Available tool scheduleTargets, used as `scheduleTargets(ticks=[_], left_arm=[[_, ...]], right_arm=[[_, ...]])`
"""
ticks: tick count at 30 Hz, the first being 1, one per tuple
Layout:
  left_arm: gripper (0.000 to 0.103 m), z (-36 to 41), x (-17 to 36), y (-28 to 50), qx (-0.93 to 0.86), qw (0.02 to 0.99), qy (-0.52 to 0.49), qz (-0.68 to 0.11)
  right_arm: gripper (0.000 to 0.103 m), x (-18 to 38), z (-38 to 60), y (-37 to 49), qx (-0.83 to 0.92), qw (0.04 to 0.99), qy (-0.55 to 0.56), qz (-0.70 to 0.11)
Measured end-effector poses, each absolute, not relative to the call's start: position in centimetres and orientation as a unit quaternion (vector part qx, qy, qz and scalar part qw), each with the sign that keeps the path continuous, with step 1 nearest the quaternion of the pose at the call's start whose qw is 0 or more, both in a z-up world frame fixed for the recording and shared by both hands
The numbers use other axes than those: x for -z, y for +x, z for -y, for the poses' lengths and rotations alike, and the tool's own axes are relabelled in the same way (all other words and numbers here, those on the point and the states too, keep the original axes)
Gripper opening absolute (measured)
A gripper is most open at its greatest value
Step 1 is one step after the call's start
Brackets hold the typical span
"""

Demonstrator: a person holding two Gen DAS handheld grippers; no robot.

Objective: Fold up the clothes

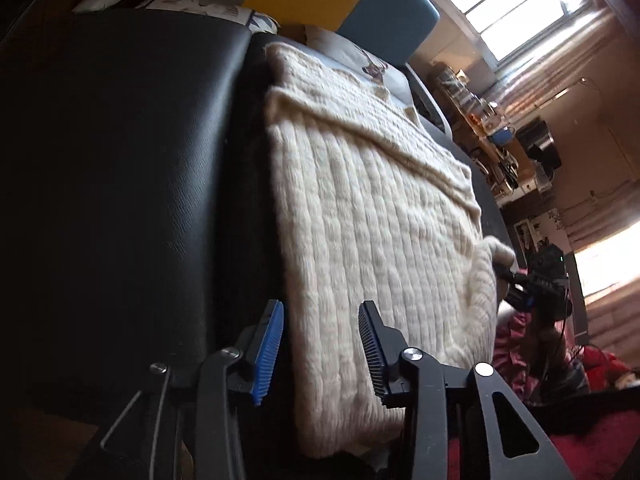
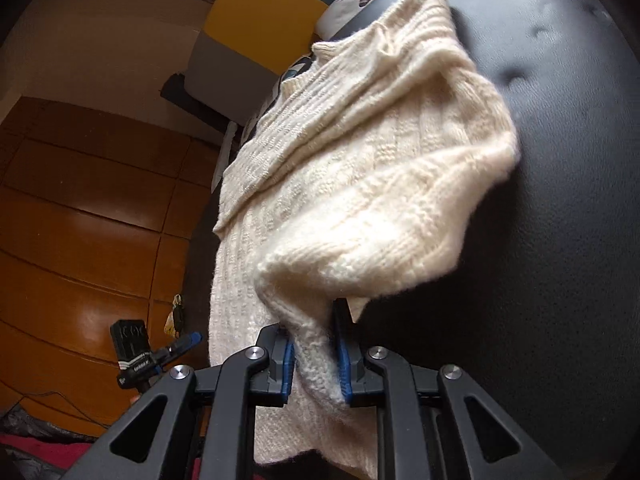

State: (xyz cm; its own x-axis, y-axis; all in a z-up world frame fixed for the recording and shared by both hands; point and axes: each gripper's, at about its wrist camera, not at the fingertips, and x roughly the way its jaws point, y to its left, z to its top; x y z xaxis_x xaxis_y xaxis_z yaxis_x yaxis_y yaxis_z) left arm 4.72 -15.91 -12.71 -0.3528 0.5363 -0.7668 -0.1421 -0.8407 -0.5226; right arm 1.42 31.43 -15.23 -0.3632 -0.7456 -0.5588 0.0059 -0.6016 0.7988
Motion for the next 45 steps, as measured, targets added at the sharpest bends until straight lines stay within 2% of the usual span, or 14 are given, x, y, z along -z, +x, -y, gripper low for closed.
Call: scheduleTargets(ticks=[2,8,10,11,13,17,22,29,32,36,38,40,42,45], left_arm=[[0.050,14.3,13.3,6.0,-0.804,0.219,-0.529,0.161],[0.047,10.7,14.2,8.1,-0.836,0.195,-0.509,0.064],[0.023,11.1,14.3,8.2,-0.844,0.176,-0.502,0.068],[0.014,12.1,14.4,8.1,-0.840,0.176,-0.503,0.101],[0.009,13.3,14.7,8.0,-0.832,0.178,-0.502,0.156],[0.007,14.4,14.6,8.1,-0.811,0.209,-0.484,0.255],[0.007,15.3,11.6,7.7,-0.780,0.292,-0.432,0.346],[0.007,16.9,6.8,3.3,-0.755,0.353,-0.360,0.419],[0.002,17.3,4.4,-0.5,-0.750,0.377,-0.319,0.440],[0.002,17.5,2.9,-7.4,-0.767,0.353,-0.308,0.438],[0.002,17.1,3.5,-10.3,-0.778,0.323,-0.348,0.412],[0.002,16.8,4.4,-10.9,-0.805,0.270,-0.402,0.345],[0.003,17.1,6.6,-9.3,-0.795,0.257,-0.450,0.316],[0.013,18.0,10.0,-5.6,-0.780,0.228,-0.509,0.283]], right_arm=[[0.019,15.6,-31.3,1.8,0.737,0.250,0.506,0.370],[0.019,15.0,-30.3,2.9,0.746,0.254,0.512,0.343],[0.019,15.5,-30.2,3.3,0.740,0.253,0.524,0.337],[0.021,15.9,-30.0,3.5,0.734,0.254,0.534,0.333],[0.024,16.7,-29.5,4.1,0.724,0.258,0.552,0.322],[0.024,16.8,-29.1,5.8,0.722,0.281,0.541,0.327],[0.021,13.5,-28.7,7.3,0.721,0.355,0.473,0.361],[0.021,10.3,-29.7,4.9,0.720,0.379,0.410,0.412],[0.021,9.4,-30.0,1.8,0.723,0.375,0.393,0.427],[0.021,8.7,-31.1,-3.5,0.733,0.353,0.379,0.442],[0.021,9.1,-30.9,-6.3,0.735,0.334,0.398,0.436],[0.021,9.9,-30.8,-6.9,0.735,0.325,0.417,0.425],[0.021,10.9,-30.7,-6.8,0.734,0.316,0.435,0.416],[0.021,13.0,-30.9,-4.8,0.724,0.306,0.448,0.426]])
